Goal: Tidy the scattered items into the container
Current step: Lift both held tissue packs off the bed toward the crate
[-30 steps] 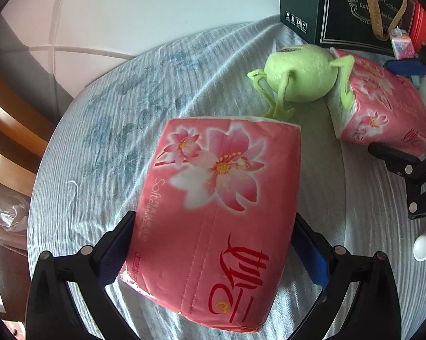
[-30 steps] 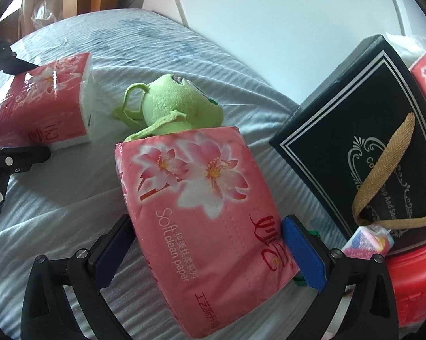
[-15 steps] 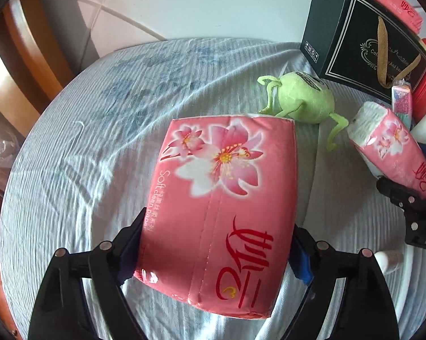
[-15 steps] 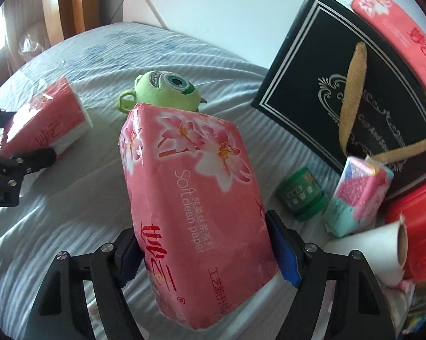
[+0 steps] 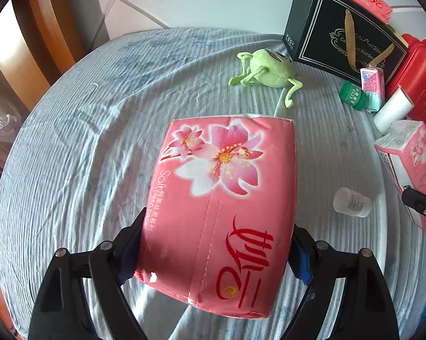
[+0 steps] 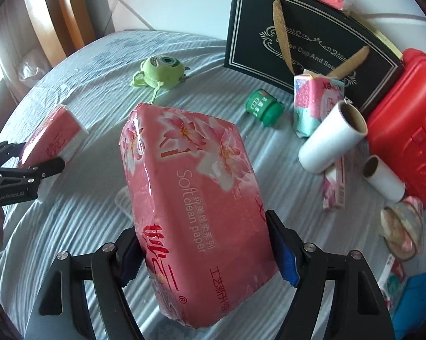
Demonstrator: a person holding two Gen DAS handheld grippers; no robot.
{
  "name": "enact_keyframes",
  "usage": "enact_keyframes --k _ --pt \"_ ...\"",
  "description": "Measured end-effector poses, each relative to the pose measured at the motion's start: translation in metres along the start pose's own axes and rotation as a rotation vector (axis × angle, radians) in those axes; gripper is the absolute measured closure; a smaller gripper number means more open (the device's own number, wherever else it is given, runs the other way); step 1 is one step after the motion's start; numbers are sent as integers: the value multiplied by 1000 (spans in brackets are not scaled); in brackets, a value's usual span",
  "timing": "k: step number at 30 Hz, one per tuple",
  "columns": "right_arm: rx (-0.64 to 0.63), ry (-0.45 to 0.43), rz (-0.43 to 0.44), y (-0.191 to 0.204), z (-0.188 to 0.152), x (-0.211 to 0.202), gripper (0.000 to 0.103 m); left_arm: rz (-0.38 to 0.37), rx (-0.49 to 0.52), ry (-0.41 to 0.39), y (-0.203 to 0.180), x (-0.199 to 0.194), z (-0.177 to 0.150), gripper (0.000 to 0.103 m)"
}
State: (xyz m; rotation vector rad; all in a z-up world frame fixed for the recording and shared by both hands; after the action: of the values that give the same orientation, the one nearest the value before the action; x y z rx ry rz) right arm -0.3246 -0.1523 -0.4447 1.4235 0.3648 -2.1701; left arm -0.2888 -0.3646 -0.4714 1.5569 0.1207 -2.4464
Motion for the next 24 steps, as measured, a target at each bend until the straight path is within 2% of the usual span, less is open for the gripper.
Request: enact_keyframes --k 5,10,24 --pt "88 2 33 2 -31 -21 26 8 -23 -5 4 -26 -17 19" --pt "117 -1 54 14 -53 -42 26 11 -40 -13 10 -54 -30 19" --pt "114 -64 106 54 -70 -122 26 35 -56 -83 27 -147 -53 19"
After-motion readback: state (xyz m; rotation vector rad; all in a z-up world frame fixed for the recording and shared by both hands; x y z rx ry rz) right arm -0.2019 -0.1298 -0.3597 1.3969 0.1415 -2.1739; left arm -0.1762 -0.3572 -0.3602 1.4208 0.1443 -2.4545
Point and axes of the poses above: each gripper's, at about its wrist camera, not at the fingertips, and x roughly the way its jaws point, y to its left, z to its top, the point moved 7 cm from there along x, roughly the way its jaws point, and after that the axes turned 6 degrees about z, right-handed, at the moved point
